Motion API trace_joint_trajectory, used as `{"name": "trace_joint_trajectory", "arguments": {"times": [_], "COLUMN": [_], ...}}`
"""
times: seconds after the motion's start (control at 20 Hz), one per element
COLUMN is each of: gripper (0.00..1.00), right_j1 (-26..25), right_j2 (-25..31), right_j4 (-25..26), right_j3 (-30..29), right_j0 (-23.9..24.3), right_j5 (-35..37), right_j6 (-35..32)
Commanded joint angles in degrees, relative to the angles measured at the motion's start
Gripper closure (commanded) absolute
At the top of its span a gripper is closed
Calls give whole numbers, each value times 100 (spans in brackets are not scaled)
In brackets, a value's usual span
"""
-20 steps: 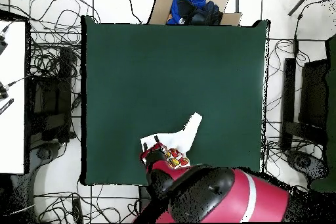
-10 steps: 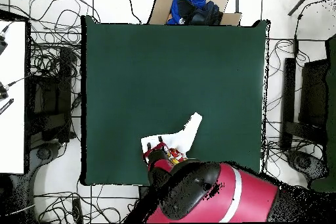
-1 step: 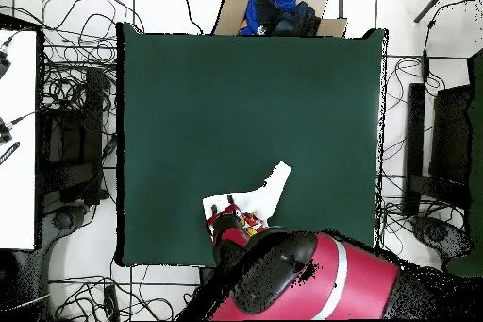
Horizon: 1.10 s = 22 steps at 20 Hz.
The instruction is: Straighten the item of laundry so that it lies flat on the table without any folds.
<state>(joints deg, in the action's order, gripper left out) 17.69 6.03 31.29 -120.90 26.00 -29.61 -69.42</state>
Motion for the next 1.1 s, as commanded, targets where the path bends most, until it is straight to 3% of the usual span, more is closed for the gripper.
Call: {"name": "trace_joint_trajectory", "arguments": {"times": [0.05,0.15,0.2,0.9,1.1], "gripper": [0,0,100,100,100], "right_j1": [-431,-416,-409,-386,-158], "right_j2": [103,104,99,65,444], "right_j4": [-307,-315,-326,-364,-37], "right_j3": [1073,1073,1074,1060,804], "right_j0": [7,1,-8,-43,305], "right_j5": [683,740,778,811,671], "right_j6": [-1030,-1014,-1002,-998,-1140]}}
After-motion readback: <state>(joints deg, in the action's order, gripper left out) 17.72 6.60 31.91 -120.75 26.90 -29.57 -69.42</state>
